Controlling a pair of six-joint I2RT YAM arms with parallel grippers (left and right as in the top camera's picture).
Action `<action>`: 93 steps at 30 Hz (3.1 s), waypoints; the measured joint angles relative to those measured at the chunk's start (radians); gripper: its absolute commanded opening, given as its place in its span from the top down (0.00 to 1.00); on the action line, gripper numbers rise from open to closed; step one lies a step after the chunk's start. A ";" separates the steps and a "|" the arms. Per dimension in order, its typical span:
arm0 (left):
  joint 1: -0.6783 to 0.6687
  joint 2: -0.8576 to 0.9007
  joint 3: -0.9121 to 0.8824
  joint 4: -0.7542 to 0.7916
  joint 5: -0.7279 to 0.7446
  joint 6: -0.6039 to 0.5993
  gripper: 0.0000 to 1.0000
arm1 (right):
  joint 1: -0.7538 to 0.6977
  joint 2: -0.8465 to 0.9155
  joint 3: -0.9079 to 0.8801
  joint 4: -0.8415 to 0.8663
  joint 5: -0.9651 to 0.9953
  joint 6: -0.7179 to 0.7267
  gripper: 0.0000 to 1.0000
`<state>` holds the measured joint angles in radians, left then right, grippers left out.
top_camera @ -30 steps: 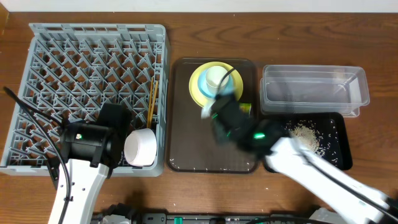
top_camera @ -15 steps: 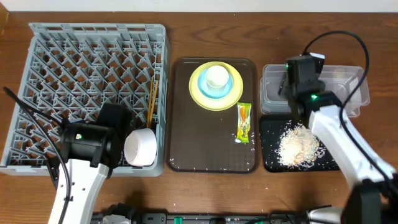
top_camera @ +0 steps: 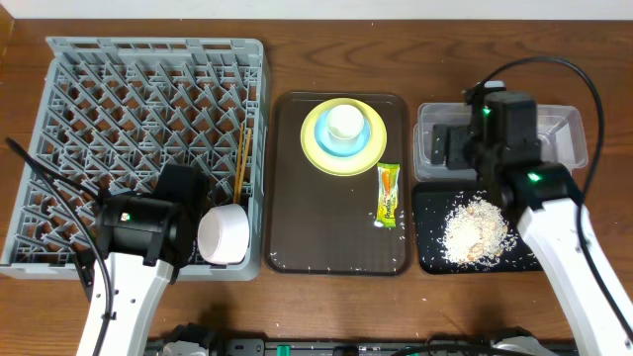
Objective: Sort waste into correct bins and load items into the dishwasher
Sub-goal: 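Carry the tissue pieces to the clear container with the right gripper, then release the tissue pieces into the container, then grasp the yellow snack wrapper and lift it over the container, then drop the yellow wrapper into the clear container with the right gripper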
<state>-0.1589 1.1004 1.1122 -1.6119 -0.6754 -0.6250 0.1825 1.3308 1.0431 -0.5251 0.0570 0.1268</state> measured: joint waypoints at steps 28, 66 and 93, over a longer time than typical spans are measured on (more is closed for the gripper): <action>0.000 0.000 0.000 0.000 0.000 0.000 0.06 | 0.428 0.385 -0.033 -0.074 0.118 0.236 0.20; 0.000 0.000 0.000 0.000 0.000 0.000 0.07 | -0.034 0.168 0.055 -0.016 0.282 0.261 0.73; 0.000 0.000 0.000 0.000 0.000 0.000 0.07 | 0.180 0.237 0.782 -0.688 -0.176 -0.153 0.41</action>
<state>-0.1589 1.1004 1.1118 -1.6119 -0.6754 -0.6250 0.3630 1.5681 1.8256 -1.2133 -0.1188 -0.0265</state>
